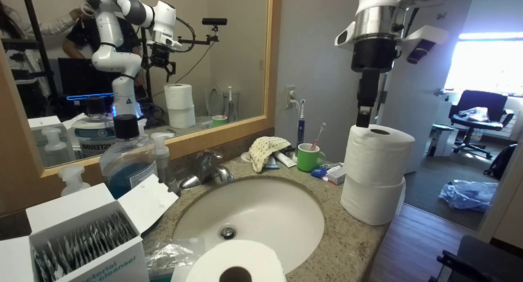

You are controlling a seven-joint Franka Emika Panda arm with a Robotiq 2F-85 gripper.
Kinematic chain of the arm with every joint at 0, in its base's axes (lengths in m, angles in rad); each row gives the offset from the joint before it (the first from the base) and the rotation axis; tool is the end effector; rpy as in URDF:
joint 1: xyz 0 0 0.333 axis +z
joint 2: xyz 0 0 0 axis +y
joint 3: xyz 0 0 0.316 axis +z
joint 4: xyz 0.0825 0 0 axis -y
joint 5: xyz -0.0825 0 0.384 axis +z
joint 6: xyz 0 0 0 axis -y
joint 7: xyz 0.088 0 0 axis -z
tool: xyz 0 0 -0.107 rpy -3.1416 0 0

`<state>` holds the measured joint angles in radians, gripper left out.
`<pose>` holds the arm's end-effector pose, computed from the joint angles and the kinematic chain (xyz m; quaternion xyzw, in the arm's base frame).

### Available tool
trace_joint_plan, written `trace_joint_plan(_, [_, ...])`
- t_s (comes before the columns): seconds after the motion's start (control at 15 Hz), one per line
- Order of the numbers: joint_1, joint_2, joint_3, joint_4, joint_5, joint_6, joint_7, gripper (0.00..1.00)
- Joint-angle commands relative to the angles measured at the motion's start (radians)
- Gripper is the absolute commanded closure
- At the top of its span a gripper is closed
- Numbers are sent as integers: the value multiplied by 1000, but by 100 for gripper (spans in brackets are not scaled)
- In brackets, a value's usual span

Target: Unassemble the stacked up rolls of tissue

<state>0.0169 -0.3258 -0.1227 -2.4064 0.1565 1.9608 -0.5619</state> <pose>0.4262 -0.0359 0.4267 -0.9746 -0.1957 0.0290 0.1049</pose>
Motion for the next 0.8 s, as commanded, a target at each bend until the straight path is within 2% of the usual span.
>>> trace_joint_plan(0.0, [-18,-31,-36,-59,4,8,-27,0])
trace_joint_plan(0.07, [-19,-33,-49,-67,17,12,-43,0])
trace_joint_plan(0.13, [-12,0,-34,-32,3,-1,-15,0])
trace_joint_plan(0.6, [-17,-3,-49,-43,6,0,-29,0])
trace_joint_plan(0.73, [-37,14,-46,-34,-23,8,29,0])
